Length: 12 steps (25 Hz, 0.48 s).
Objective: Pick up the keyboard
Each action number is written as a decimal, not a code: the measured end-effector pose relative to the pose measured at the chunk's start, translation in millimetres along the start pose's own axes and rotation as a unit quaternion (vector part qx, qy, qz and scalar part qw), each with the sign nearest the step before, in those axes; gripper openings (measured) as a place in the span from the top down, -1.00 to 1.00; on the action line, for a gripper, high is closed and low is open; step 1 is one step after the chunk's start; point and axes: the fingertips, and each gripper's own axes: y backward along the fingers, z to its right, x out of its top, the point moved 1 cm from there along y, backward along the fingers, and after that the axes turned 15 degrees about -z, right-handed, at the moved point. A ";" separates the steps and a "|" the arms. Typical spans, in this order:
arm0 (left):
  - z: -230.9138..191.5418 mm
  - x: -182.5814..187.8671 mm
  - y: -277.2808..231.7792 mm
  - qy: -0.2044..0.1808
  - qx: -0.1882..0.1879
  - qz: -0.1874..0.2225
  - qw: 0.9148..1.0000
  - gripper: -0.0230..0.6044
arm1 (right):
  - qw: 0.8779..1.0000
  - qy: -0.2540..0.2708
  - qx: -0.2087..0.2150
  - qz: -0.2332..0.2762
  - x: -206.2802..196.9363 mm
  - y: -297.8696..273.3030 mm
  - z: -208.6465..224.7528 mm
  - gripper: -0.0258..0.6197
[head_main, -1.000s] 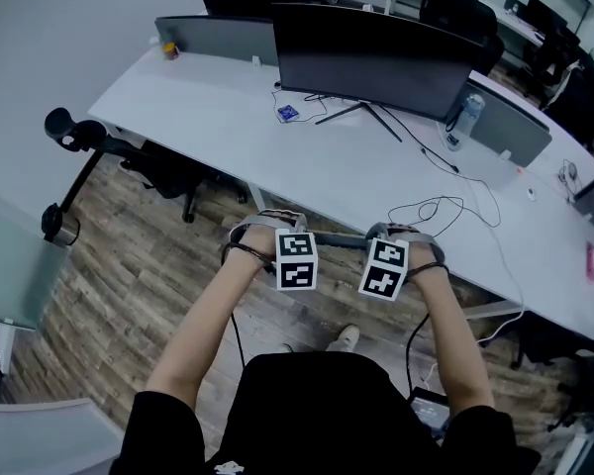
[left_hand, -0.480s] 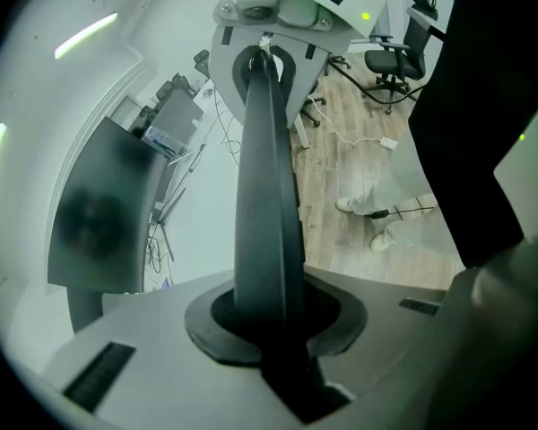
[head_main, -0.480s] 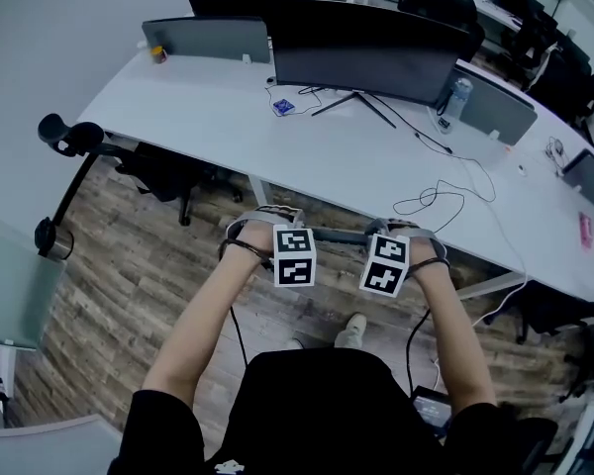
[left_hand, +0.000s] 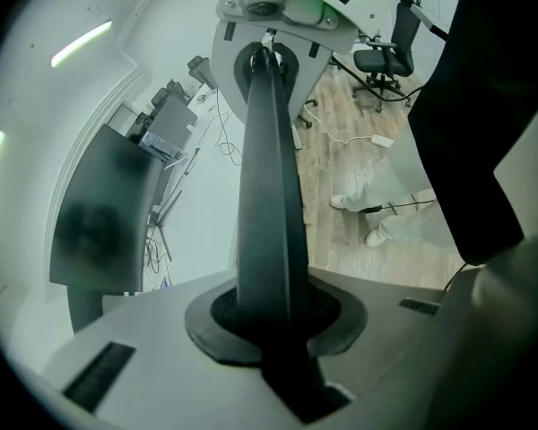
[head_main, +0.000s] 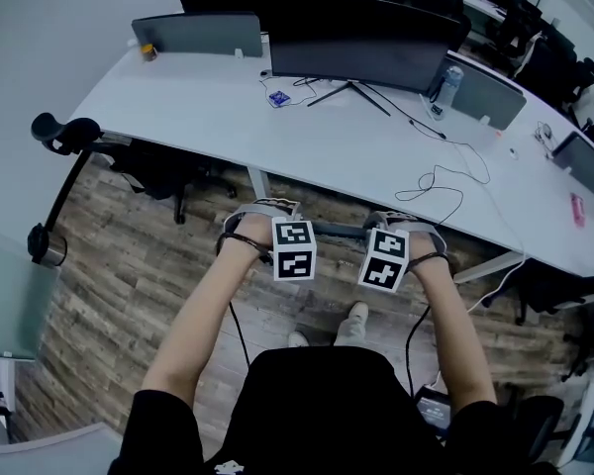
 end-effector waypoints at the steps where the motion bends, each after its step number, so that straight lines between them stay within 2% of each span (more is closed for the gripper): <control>1: 2.0 -1.5 -0.1 -0.001 0.000 0.002 1.000 0.68 | 1.000 -0.002 0.000 -0.002 1.6 0.7 -2.2 0.71; 12: 24.7 2.4 0.2 -0.018 -0.007 0.023 1.000 0.68 | 1.000 -0.020 0.012 -0.020 -1.1 4.6 -29.0 0.71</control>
